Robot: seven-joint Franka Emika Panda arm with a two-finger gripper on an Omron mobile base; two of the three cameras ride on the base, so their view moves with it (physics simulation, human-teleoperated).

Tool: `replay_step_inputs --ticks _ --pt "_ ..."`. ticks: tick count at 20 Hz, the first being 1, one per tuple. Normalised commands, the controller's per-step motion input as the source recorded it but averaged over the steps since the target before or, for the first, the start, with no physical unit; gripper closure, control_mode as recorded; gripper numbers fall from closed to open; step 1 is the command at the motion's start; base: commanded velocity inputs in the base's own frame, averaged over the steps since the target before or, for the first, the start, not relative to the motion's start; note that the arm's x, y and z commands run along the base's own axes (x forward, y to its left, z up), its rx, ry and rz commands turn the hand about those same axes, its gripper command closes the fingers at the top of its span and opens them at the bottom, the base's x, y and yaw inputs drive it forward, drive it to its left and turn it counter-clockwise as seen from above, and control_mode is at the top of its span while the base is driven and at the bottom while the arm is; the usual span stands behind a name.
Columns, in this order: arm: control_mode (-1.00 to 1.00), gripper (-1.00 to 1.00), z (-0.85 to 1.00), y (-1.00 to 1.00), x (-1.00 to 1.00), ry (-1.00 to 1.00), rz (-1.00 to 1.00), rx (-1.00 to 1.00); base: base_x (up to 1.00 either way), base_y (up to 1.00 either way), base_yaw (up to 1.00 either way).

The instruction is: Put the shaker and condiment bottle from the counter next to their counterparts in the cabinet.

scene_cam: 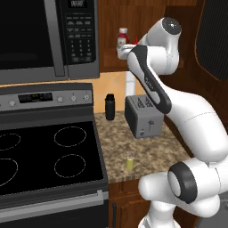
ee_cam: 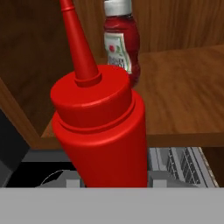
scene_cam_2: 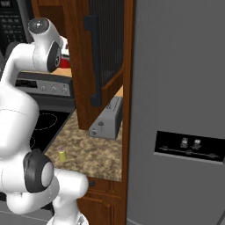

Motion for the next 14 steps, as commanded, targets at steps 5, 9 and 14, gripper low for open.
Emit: replay_step_inputs --ticks 5,9,14 --pt "-1.0 1.0 0.02 0.0 0.35 0.0 0.0 0.0 0.0 0.0 0.0" --pt "-1.0 1.0 0.0 0.0 0.4 0.0 0.0 0.0 0.0 0.0 0.0" --pt "-1.0 1.0 0.0 0.0 0.44 0.0 0.0 0.0 0.0 0.0 0.0"
